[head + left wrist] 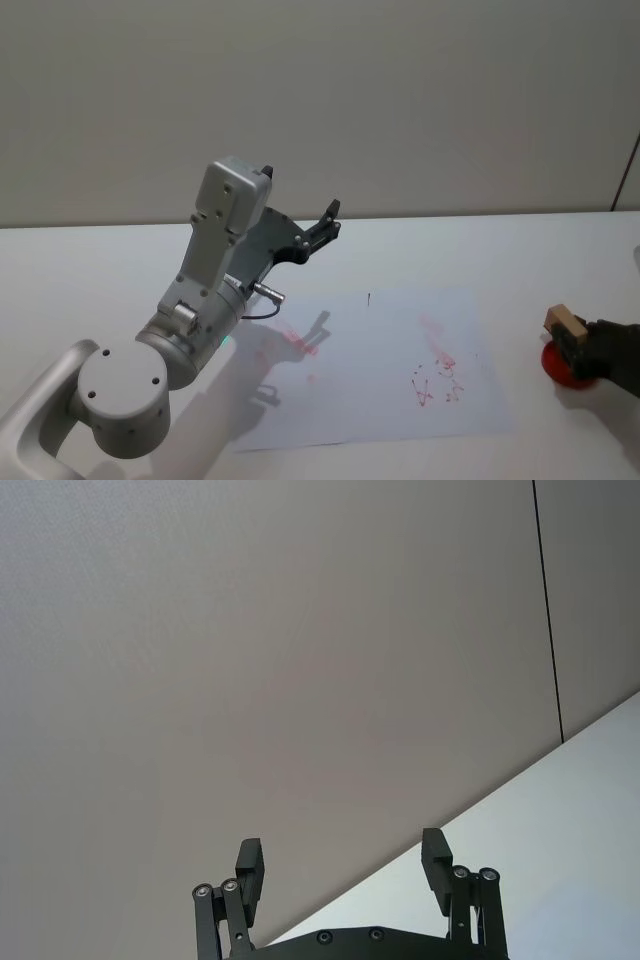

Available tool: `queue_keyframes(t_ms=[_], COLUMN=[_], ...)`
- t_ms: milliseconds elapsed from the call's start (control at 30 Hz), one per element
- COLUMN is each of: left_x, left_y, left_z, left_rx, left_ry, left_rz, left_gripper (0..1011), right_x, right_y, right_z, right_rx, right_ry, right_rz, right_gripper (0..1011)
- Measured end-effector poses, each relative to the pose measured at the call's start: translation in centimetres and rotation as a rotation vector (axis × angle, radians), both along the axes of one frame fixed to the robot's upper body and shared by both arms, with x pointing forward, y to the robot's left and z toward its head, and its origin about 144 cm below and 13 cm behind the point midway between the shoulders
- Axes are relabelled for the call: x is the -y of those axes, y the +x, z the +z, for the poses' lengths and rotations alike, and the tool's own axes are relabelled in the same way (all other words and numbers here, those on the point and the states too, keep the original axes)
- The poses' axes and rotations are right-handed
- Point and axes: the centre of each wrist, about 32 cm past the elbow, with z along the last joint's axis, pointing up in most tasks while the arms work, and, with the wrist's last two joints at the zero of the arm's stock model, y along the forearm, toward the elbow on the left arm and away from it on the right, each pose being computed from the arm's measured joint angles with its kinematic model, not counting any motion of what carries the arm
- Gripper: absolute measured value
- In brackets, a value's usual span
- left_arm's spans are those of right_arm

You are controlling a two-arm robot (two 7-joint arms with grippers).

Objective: Use the one hand to pick up the stamp and affix it onto the A4 paper.

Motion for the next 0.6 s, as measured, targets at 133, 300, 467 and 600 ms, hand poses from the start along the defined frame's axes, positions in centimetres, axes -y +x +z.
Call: queue_keyframes(t_ms=[133, 300, 467, 600], left_x=[0.00, 0.00, 0.00, 0.00], left_y=[0.00, 0.00, 0.00, 0.00], left_z=[0.00, 0.00, 0.00, 0.00], left_rx=[0.000, 0.000, 0.000, 0.000], left_ry=[0.000, 0.000, 0.000, 0.000], left_rz=[0.000, 0.000, 0.000, 0.000], left_gripper=[1001, 1001, 1001, 1001], right_x=[-0.05, -0.13, -0.16, -0.18], right_y=[-0.07, -0.24, -0.35, -0.41], right_z=[-0.03, -0.05, -0.06, -0.07], right_rx=[-0.003, -0.006, -0.009, -0.011], right_ry=[0.000, 0.000, 0.000, 0.000], right_rz=[-0.001, -0.001, -0.001, -0.001], right_gripper=[217, 217, 274, 372])
